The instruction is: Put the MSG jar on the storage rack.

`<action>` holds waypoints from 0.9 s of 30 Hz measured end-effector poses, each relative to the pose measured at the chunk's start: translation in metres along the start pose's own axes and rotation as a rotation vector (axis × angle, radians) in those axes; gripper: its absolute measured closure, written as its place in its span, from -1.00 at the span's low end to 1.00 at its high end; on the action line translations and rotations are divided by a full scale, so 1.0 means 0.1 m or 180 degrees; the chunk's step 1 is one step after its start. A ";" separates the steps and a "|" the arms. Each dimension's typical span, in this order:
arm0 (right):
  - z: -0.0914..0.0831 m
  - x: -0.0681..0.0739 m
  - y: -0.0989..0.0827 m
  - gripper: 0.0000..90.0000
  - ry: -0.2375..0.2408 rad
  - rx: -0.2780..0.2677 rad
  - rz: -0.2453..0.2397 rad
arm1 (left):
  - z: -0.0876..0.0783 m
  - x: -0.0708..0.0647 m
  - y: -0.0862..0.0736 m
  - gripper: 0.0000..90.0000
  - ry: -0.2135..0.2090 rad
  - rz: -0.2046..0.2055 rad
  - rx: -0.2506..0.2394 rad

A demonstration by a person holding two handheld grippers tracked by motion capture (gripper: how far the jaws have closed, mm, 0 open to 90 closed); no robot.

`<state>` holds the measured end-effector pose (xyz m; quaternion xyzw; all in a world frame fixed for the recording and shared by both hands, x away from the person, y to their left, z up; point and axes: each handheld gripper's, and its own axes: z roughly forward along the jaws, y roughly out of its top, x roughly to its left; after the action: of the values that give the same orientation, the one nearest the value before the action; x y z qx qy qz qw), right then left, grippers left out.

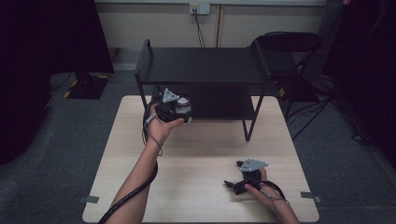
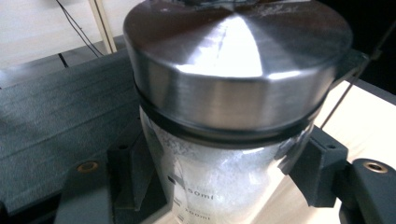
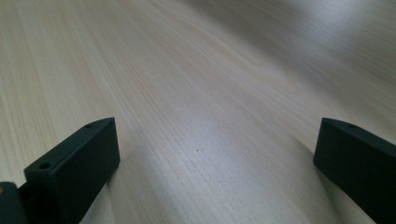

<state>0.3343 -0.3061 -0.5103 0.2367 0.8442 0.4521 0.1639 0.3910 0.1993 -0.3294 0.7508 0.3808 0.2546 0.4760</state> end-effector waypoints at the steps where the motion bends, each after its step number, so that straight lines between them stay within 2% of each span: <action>1: 0.00 0.00 0.00 -1.00 0.0000 0.0000 0.0000 | 0.01 -0.01 0.02 -0.30 0.0021 0.0029 0.0020; 6: 0.00 0.00 0.00 -1.00 0.0000 0.0000 0.0000 | 0.10 -0.03 0.04 -0.30 0.0125 -0.0007 -0.0004; 7: 0.00 0.00 0.00 -1.00 0.0000 -0.0001 0.0000 | 0.11 -0.03 0.05 -0.30 0.0146 0.0022 0.0021; 10: 0.00 0.00 0.00 -1.00 0.0000 -0.0001 0.0000 | 0.17 -0.04 0.02 -0.30 0.0196 -0.0071 -0.0037; 14: 0.00 0.00 0.00 -1.00 0.0000 0.0000 0.0001 | 0.20 -0.06 0.00 -0.30 0.0274 -0.0018 -0.0083; 17: 0.00 0.00 0.00 -1.00 0.0000 0.0000 0.0000 | 0.20 -0.09 0.00 -0.30 0.0330 0.0054 -0.0062; 25: 0.00 0.00 0.00 -1.00 0.0000 0.0000 0.0000 | 0.22 -0.10 -0.04 -0.30 0.0357 0.0056 -0.0103; 27: 0.00 0.00 0.00 -1.00 0.0000 0.0000 -0.0001 | 0.22 -0.08 -0.05 -0.30 0.0348 0.0011 -0.0095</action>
<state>0.3344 -0.3061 -0.5103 0.2366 0.8442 0.4522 0.1639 0.4013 0.1819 -0.3431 0.7293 0.4010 0.3017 0.4651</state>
